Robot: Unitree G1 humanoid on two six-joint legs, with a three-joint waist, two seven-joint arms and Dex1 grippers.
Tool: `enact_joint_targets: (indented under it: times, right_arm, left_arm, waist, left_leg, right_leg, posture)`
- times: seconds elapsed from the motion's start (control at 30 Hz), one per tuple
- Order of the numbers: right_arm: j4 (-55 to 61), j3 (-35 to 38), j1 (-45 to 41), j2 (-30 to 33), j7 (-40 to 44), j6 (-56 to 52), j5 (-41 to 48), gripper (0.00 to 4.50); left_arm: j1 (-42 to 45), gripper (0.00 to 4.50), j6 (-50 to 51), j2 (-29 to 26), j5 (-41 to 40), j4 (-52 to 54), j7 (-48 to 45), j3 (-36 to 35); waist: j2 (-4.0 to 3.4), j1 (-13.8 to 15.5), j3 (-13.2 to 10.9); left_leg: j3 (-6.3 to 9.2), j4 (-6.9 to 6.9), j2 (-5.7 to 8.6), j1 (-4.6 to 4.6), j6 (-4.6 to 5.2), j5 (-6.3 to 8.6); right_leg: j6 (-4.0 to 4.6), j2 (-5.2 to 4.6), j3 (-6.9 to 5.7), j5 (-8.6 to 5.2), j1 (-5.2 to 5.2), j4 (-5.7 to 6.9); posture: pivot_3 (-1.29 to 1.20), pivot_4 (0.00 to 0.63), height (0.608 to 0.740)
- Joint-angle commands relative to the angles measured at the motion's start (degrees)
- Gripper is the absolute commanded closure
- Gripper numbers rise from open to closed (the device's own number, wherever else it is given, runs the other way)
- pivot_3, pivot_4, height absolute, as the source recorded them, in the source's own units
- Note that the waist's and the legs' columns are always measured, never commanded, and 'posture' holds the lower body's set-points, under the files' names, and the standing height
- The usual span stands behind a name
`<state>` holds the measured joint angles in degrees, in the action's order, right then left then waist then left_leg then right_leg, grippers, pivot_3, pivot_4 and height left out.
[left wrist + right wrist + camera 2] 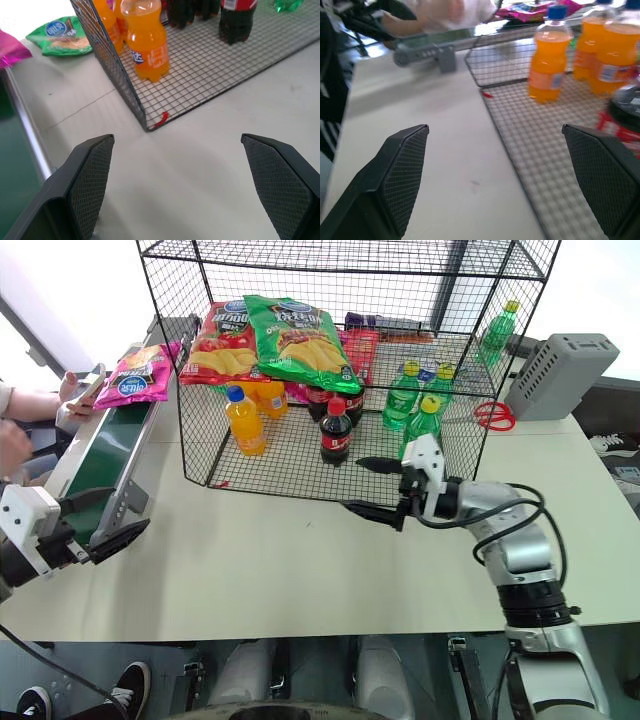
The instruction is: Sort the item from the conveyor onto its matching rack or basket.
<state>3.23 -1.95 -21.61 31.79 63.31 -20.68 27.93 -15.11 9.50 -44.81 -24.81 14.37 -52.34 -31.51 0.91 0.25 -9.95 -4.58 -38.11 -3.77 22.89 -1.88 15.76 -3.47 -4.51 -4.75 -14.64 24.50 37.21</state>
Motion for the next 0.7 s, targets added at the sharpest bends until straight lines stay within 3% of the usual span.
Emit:
enact_joint_targets:
  times: [0.03, 0.27, 0.5, 0.7]
  right_arm:
    - [4.51, 0.12, -1.53, -1.68, -0.14, -2.55, 3.87, 0.06]
    - [7.83, -3.98, -1.4, -3.75, -0.39, -1.94, 2.38, 0.06]
    - [6.84, -4.86, -2.29, -5.43, -0.17, 3.36, 0.12, 0.06]
    - [7.38, -4.76, -1.73, -5.48, 1.57, 2.72, 1.81, 0.06]
  left_arm:
    - [-0.71, 0.17, -5.54, 0.26, 3.1, 0.08, 2.18, -4.79]
    - [-9.31, 0.17, -20.13, -1.0, 12.42, -4.17, 0.17, -7.94]
    - [-11.65, 0.17, -36.83, -2.69, 24.81, -14.12, 7.0, -9.23]
    - [-13.3, 0.17, -41.71, -3.87, 28.34, -18.96, 10.65, -8.78]
  waist:
    - [0.01, 0.16, 0.0]
    - [0.0, -0.02, 0.01]
    - [0.02, 0.13, 0.02]
    - [0.03, -0.01, 0.03]
  left_leg:
    - [0.0, 0.0, 0.01, 0.0, 0.0, 0.0]
    - [-0.01, 0.01, 0.0, -0.01, 0.0, 0.0]
    - [-0.03, 0.01, 0.0, 0.0, 0.0, 0.01]
    - [-0.07, 0.01, -0.03, 0.0, 0.0, 0.01]
  right_leg:
    - [0.0, -0.03, 0.0, 0.0, 0.0, 0.0]
    - [0.02, -0.02, -0.01, -0.01, 0.02, 0.0]
    - [0.02, -0.04, -0.03, -0.01, 0.04, -0.02]
    - [0.02, -0.04, -0.03, -0.01, 0.05, -0.02]
  posture:
    - [0.0, 0.15, 0.74]
    - [0.0, 0.15, 0.74]
    - [0.0, 0.15, 0.74]
    - [0.0, 0.15, 0.74]
